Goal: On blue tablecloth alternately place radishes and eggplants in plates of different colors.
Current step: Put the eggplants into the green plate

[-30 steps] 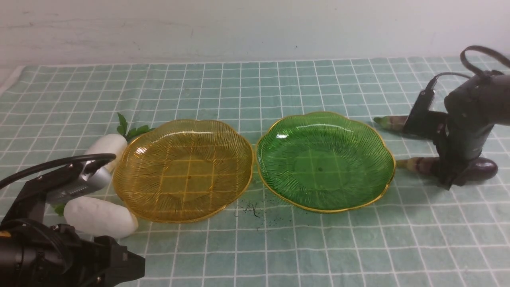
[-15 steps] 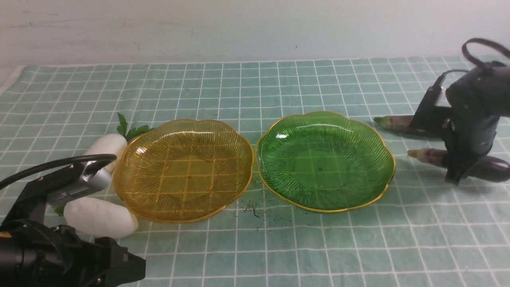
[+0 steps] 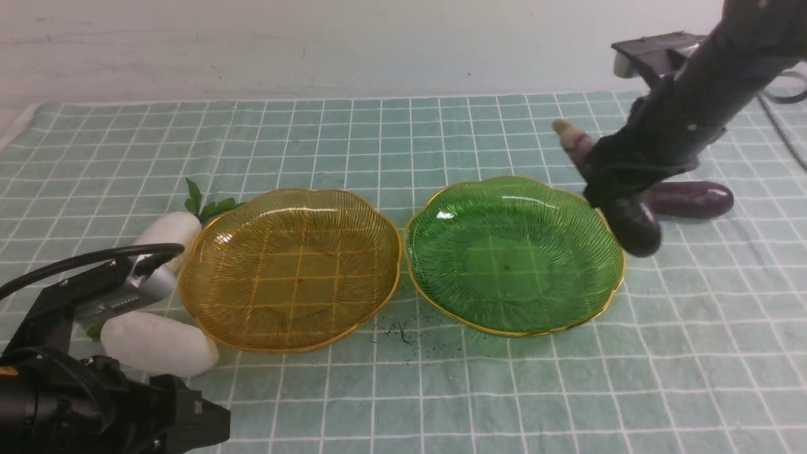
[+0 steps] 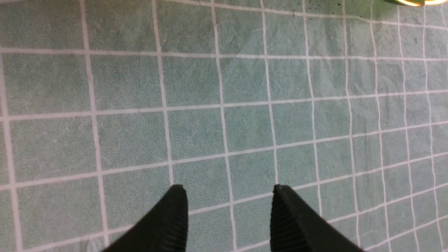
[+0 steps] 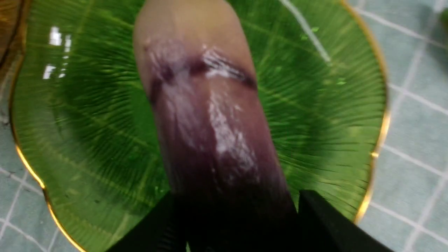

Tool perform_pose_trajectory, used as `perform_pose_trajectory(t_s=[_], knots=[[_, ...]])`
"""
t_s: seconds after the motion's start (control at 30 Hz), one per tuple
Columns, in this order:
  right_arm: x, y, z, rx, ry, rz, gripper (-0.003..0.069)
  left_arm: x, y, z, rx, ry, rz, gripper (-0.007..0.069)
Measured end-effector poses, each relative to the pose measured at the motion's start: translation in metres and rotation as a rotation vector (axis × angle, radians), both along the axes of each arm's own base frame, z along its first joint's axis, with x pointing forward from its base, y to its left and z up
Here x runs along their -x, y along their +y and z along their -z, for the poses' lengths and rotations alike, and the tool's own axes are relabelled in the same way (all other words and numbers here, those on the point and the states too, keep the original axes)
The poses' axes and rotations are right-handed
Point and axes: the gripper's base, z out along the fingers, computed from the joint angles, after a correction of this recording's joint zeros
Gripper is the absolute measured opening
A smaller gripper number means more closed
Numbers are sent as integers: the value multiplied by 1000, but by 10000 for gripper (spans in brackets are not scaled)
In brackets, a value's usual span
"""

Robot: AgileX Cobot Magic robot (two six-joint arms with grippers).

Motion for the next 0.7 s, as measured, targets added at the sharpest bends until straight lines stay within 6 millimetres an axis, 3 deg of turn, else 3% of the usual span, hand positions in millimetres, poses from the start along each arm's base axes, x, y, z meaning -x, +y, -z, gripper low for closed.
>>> perform_pose_trajectory(t_s=[0.2, 0.33, 0.53, 0.7], knots=[[-11, 20, 29, -8, -7, -5, 377, 0, 0, 0, -1, -3, -3, 300], [-16, 23, 36, -26, -17, 47, 448, -1, 0, 0, -3, -9, -7, 300], [-20, 20, 27, -11, -26, 107, 638, -2, 1, 0, -5, -16, -12, 300], [-25, 13, 11, 85, -73, 88, 665, -2, 1, 0, -5, -16, -12, 300]])
